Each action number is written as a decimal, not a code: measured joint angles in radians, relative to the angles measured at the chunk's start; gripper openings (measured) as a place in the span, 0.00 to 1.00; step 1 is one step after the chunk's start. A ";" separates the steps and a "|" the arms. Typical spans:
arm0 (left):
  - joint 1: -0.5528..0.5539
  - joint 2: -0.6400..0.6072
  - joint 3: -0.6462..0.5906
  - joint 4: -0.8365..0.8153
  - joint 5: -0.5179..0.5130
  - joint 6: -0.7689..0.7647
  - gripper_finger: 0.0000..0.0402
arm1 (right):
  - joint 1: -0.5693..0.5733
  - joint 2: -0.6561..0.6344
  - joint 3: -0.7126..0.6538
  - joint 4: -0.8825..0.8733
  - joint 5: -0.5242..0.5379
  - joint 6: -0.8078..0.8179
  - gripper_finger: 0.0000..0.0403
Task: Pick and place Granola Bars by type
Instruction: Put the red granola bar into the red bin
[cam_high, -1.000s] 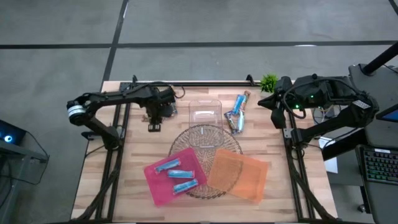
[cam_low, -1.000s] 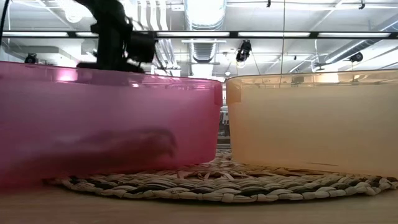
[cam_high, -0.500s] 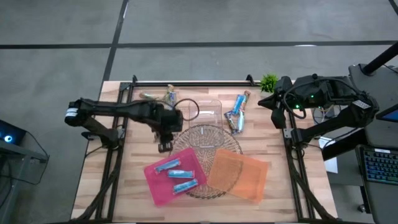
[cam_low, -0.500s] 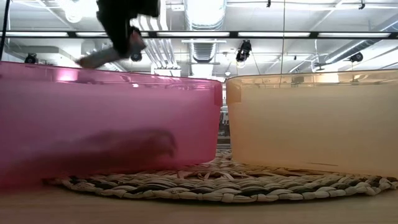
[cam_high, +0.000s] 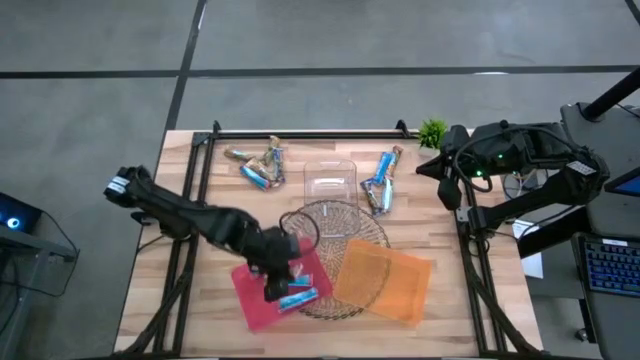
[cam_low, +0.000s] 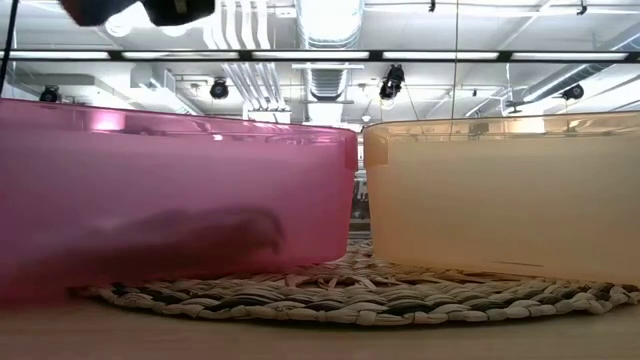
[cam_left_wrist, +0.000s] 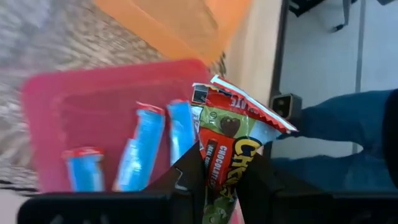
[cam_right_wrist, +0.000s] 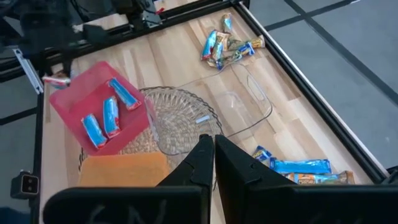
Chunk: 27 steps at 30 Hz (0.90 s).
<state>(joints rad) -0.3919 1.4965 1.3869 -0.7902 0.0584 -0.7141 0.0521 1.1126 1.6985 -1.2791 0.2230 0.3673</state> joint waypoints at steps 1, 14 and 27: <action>-0.012 0.011 0.000 0.006 0.000 -0.010 0.14 | 0.000 0.000 0.000 0.000 -0.002 -0.003 0.02; -0.068 0.162 -0.002 -0.040 -0.004 -0.083 0.13 | 0.000 0.002 -0.003 0.001 -0.016 0.044 0.02; -0.069 0.310 -0.002 -0.093 0.058 -0.077 0.13 | 0.000 0.002 -0.003 0.001 -0.022 0.048 0.02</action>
<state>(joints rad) -0.4614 1.8068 1.3849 -0.8837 0.1168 -0.7912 0.0521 1.1141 1.6958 -1.2781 0.2012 0.4156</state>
